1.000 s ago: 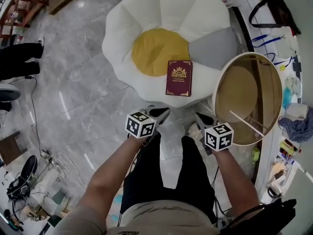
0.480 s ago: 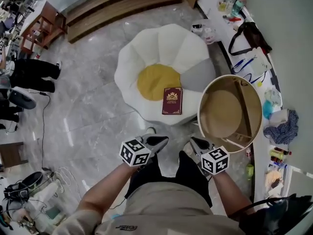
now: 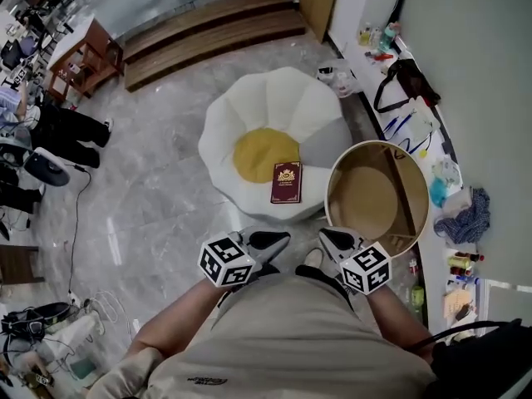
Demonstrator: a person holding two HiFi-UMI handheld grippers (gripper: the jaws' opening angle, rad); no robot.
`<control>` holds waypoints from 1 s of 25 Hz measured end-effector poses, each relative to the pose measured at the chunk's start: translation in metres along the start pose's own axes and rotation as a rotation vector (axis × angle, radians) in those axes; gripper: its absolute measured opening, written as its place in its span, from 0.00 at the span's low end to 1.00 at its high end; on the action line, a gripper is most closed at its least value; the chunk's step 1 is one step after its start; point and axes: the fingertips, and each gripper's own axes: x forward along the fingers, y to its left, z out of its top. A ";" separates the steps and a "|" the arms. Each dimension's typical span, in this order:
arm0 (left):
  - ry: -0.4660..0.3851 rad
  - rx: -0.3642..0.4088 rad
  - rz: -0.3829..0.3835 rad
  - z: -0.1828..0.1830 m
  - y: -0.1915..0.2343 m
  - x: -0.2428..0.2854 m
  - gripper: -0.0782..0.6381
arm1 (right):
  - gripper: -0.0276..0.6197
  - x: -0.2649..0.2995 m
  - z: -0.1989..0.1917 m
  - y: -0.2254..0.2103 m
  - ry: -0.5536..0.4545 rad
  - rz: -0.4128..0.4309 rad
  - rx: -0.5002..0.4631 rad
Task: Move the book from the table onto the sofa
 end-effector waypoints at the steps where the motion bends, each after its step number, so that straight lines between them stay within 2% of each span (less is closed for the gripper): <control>1: -0.010 0.009 0.005 0.003 -0.004 -0.002 0.12 | 0.06 -0.006 0.004 0.002 -0.011 -0.001 -0.007; 10: -0.073 0.019 0.052 0.016 -0.006 -0.018 0.12 | 0.06 -0.021 0.030 0.015 -0.042 0.007 -0.084; 20: -0.123 -0.010 0.090 0.025 0.021 -0.028 0.12 | 0.06 -0.005 0.046 0.016 -0.043 0.004 -0.114; 25: -0.119 -0.005 0.090 0.027 0.029 -0.028 0.12 | 0.06 -0.001 0.051 0.014 -0.042 -0.019 -0.133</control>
